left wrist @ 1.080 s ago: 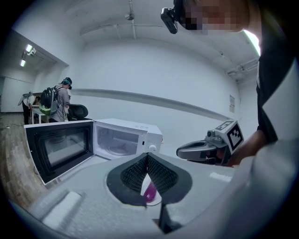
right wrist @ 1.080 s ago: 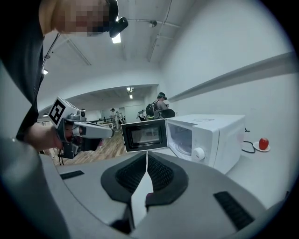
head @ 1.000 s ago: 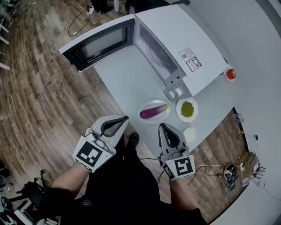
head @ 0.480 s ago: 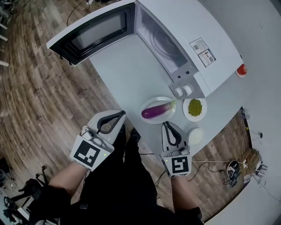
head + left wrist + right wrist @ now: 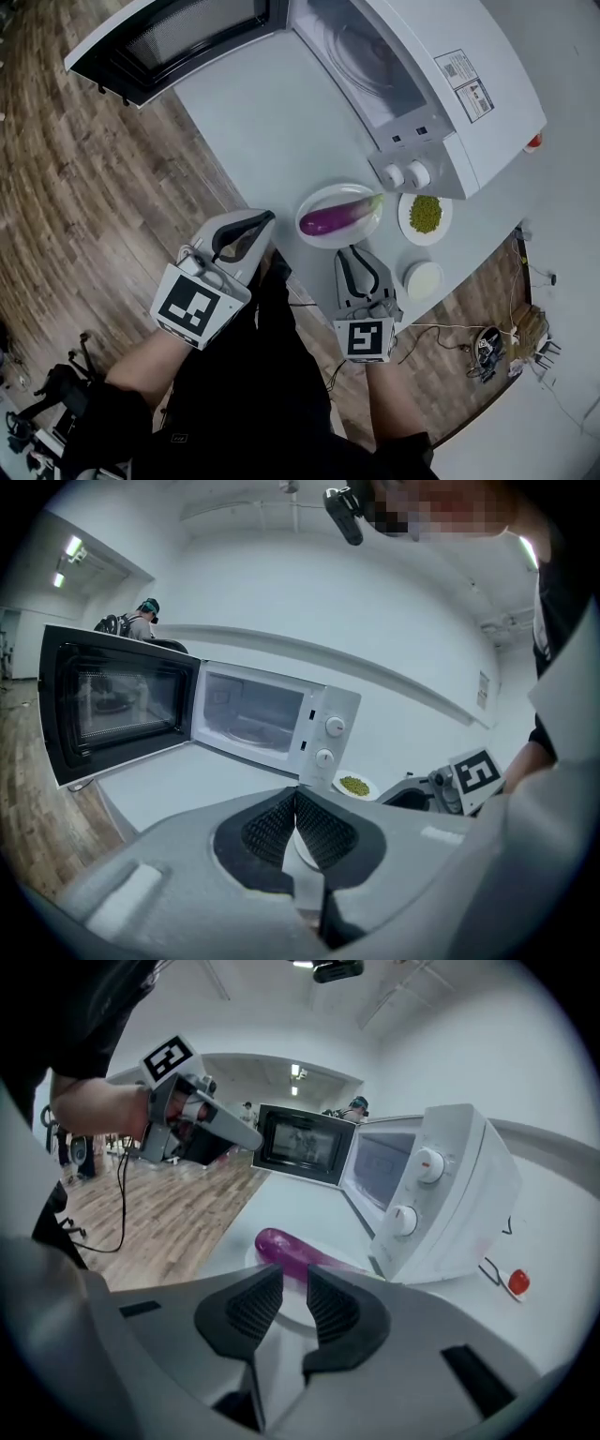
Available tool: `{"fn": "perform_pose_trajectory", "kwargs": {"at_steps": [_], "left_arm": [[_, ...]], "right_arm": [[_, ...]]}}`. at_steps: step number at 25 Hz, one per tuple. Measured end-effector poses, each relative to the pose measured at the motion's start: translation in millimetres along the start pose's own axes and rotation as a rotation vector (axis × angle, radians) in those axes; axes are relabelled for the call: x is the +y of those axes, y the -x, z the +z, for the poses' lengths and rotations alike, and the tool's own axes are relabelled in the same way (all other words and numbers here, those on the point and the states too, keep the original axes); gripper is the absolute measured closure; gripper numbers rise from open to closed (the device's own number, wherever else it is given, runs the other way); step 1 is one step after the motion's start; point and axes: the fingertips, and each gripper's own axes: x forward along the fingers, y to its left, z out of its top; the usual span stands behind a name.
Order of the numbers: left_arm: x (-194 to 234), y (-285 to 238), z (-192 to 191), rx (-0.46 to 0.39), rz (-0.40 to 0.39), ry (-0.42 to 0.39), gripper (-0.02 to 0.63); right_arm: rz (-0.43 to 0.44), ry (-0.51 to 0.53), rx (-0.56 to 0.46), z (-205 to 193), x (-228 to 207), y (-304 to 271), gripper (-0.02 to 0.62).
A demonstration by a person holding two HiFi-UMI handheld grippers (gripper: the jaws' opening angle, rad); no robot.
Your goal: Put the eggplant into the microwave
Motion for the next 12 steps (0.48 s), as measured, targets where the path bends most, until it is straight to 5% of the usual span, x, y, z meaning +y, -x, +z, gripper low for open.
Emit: {"fn": "perform_pose_trajectory", "kwargs": {"at_steps": [12], "left_arm": [[6, -1, -12, 0.016, 0.022, 0.002, 0.598]], "right_arm": [[0.014, 0.272, 0.094, -35, 12, -12, 0.502]]}}
